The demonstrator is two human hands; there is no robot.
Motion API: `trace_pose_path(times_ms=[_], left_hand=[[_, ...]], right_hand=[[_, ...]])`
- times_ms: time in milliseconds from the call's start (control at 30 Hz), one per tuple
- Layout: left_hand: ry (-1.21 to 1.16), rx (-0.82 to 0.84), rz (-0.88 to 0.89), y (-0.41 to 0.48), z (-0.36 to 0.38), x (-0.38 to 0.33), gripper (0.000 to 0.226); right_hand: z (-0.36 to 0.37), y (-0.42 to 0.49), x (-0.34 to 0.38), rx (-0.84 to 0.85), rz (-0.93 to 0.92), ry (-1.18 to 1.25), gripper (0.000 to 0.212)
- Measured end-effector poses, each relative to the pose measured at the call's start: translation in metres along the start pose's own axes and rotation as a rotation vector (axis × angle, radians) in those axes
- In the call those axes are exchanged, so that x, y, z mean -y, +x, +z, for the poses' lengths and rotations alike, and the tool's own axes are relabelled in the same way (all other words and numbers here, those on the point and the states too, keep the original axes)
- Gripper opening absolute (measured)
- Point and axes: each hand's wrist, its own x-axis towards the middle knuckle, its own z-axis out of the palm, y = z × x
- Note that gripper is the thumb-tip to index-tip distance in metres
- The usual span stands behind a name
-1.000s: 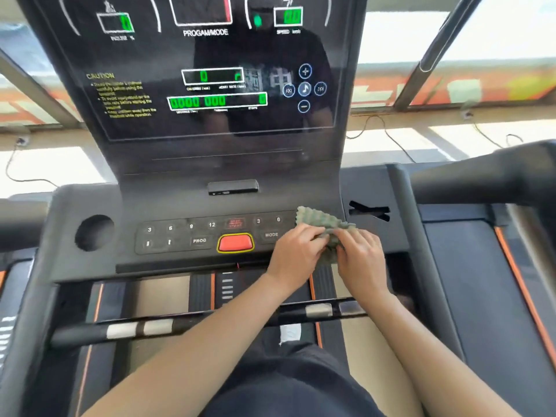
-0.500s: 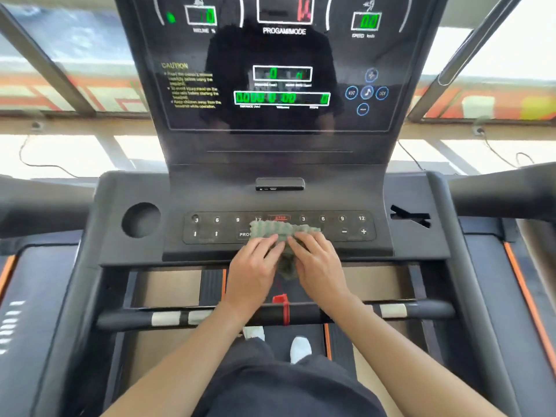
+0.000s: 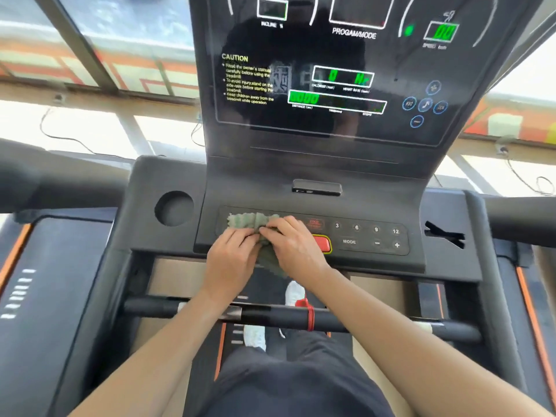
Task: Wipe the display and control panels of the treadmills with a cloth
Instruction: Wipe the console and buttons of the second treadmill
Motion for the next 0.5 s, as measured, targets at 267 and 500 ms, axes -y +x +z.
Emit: trace_pose_path(times_ms=[267,500], left_hand=[[0.154,0.015,-0.261,0.028,-0.006,0.033,0.013],[0.067,0.083,-0.257,0.073,0.021,0.003,0.011]], right_hand=[[0.008,0.062,-0.013,0.056,-0.120,0.059,0.039],[-0.011,0.052,-0.068,0.025,-0.147,-0.031,0.023]])
